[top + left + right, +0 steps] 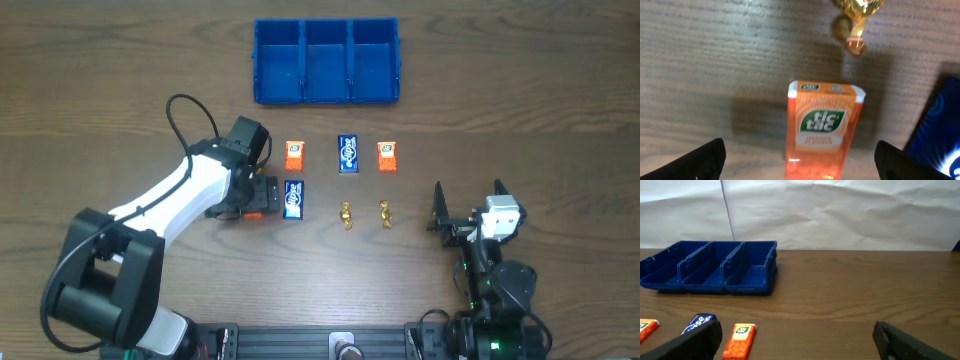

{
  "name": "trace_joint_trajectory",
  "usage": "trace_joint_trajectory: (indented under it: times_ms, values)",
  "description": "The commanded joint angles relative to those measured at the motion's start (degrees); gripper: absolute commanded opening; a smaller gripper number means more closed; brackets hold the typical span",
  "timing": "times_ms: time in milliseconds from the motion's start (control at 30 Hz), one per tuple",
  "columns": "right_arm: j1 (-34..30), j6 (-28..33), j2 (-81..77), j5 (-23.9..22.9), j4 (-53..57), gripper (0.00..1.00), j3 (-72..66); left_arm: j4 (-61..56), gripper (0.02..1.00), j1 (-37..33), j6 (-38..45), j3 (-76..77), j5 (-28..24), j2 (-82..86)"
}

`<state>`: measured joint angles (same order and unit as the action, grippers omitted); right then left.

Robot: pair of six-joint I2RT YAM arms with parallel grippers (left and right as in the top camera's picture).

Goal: Sort Candies Into Trays

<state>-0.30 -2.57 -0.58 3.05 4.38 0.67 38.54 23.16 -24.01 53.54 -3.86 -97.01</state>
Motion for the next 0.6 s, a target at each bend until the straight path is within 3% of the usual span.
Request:
trace_joint_trajectory:
  times_ms: [33,300,600]
  values:
    - [0.17,-0.61,0.42,0.07,0.15,0.998,-0.22,-0.85,0.93,0.24,-0.22,0.85,1.36,-1.6]
    - [0.17,-0.61,0.42,0.07,0.15,0.998,-0.22,-1.14,0.812,0.24,-0.2,0.85,1.53,-2.32]
    - [0.17,-0.63,0.42,0.07,0.15,0.998,-0.22,-1.14,0.766,0.9,0.24,0.85,1.46,-2.97]
